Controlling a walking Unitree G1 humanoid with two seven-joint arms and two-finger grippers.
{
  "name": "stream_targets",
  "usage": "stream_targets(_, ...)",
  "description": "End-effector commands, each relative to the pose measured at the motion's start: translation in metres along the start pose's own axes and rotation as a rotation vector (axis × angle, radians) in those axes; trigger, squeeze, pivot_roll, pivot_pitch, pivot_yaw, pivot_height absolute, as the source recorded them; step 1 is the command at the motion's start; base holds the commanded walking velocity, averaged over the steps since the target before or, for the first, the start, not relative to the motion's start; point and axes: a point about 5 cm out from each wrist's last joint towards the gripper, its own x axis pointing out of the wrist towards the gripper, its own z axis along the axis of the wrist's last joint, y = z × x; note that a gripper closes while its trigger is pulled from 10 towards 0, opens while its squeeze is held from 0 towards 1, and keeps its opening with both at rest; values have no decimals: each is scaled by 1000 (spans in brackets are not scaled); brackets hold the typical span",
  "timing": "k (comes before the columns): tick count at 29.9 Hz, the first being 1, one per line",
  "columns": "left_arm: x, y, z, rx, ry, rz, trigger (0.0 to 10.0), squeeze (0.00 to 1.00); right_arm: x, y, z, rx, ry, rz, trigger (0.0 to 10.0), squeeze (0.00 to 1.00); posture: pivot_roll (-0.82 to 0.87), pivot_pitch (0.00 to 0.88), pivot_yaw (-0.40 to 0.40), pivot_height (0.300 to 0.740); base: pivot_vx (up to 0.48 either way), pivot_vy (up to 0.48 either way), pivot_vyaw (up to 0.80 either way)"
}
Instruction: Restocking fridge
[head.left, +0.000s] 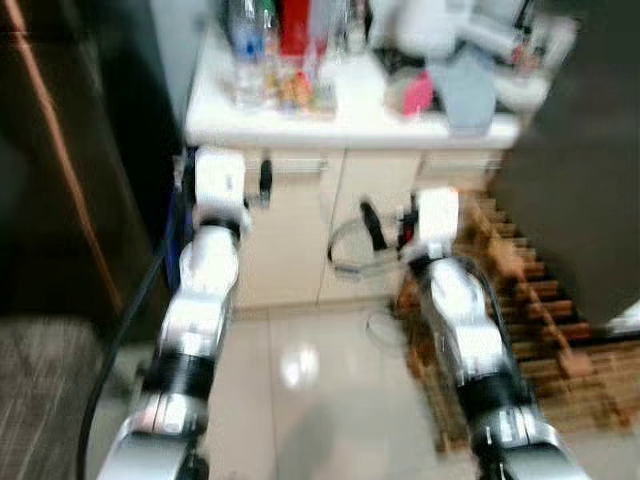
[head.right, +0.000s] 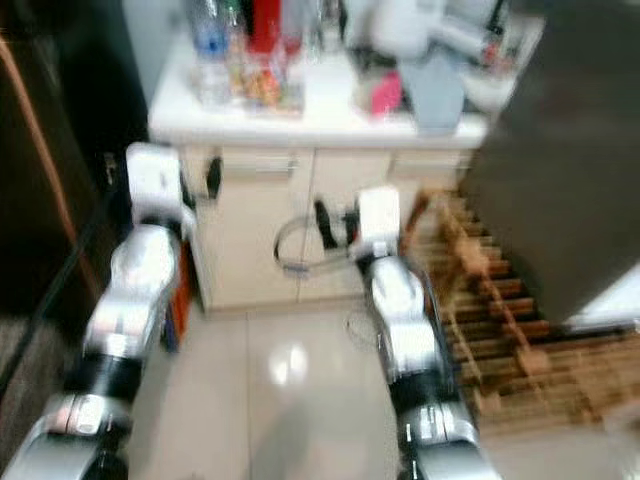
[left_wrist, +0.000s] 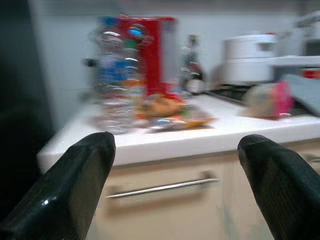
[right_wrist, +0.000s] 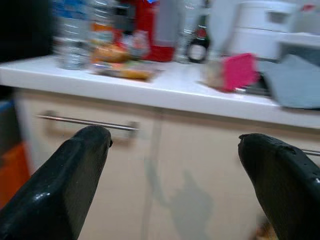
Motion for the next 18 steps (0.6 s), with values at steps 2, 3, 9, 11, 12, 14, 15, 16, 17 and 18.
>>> stream_targets(2,3,0,7,22,-37,-26,10000,0,4,1,7,-22,-19,-1,10000,0,22,0,-67,740,480,0,0)
stream_targets(3,3,0,7,22,-37,-26,10000,0,4,1,7,-22,-19,-1,10000,0,22,0,-67,740,480,0,0)
stream_targets(9,4,-2,9,33,-50,-48,10000,0,3,0,6,-11,-21,-14,10000,0,18,0,-62,740,480,0,-788)
stream_targets(11,4,-2,9,35,-50,-53,10000,0,3,0,6,-12,-23,-18,10000,0,17,0,-62,740,480,0,-784)
stream_targets(12,4,-2,9,35,-50,-53,10000,0,3,0,6,-12,-23,-18,10000,0,17,0,-62,740,480,0,-781)
stream_targets(14,5,-3,9,35,-51,-56,10000,0,2,-1,6,-12,-24,-20,10000,0,17,0,-63,740,480,0,-781)
stream_targets(15,5,-3,9,34,-52,-56,10000,0,2,-1,6,-11,-27,-23,10000,0,16,0,-63,740,480,0,-688)
stream_targets(16,6,-3,10,34,-54,-57,10000,0,2,-1,7,-6,-33,-26,10000,0,16,0,-63,740,480,0,-688)
stream_targets(17,6,-3,10,33,-56,-58,10000,0,2,-1,8,-1,-42,-26,10000,0,16,0,-64,740,480,0,0)
stream_targets(18,6,-3,10,32,-58,-58,10000,0,2,-1,8,4,-45,-30,10000,0,16,0,-64,740,480,0,0)
